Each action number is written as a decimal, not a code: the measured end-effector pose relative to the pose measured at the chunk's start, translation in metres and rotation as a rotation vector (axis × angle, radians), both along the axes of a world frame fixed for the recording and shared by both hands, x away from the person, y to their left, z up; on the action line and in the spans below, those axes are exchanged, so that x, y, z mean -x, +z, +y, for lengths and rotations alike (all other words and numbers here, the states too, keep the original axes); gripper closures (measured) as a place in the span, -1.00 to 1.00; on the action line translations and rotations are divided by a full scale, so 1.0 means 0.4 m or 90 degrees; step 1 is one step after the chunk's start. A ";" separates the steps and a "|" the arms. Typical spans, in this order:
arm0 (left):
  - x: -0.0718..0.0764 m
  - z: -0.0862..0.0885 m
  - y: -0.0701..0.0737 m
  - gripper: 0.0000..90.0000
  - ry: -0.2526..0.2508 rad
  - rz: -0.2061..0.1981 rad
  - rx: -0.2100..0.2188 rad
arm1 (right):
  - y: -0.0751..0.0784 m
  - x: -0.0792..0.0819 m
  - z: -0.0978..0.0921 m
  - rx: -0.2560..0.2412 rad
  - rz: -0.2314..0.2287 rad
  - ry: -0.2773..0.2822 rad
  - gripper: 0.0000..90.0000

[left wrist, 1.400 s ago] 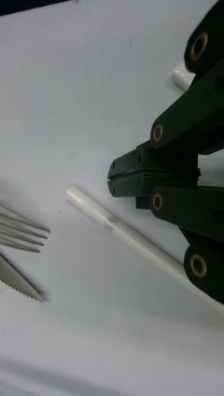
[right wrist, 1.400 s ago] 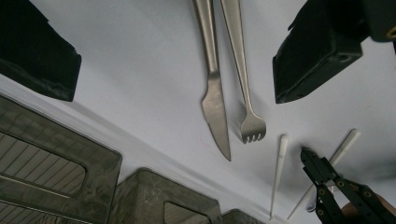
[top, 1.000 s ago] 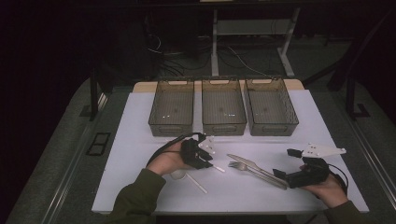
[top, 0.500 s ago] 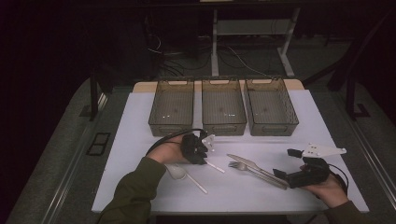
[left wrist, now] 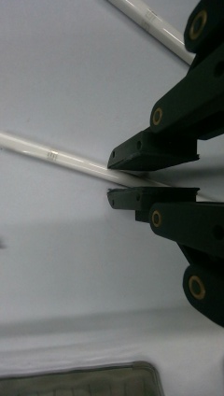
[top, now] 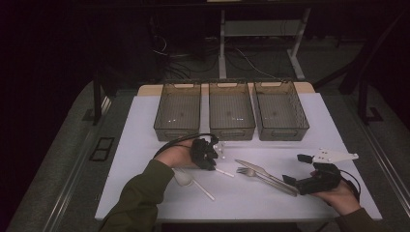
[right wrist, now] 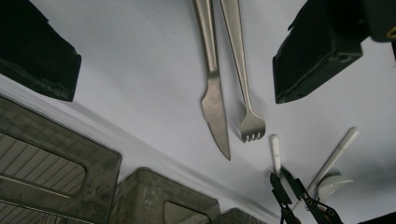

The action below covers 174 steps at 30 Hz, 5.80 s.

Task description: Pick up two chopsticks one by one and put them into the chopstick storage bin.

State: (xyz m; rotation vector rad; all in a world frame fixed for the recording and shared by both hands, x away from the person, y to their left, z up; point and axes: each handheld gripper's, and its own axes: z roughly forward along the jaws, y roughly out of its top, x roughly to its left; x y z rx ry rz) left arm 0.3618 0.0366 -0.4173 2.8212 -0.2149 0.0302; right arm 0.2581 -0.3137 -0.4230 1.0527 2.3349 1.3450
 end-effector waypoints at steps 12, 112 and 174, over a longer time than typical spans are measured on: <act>0.000 -0.025 -0.001 0.77 -0.049 -0.009 -0.041 | 0.000 0.000 0.001 -0.001 0.000 0.001 -0.98; -0.445 0.269 0.171 0.84 0.559 -0.063 0.255 | -0.011 -0.004 -0.020 -0.011 0.022 -0.010 -0.98; 0.134 0.141 0.100 0.97 0.197 0.002 0.201 | -0.006 -0.005 -0.007 -0.014 0.021 -0.006 -0.98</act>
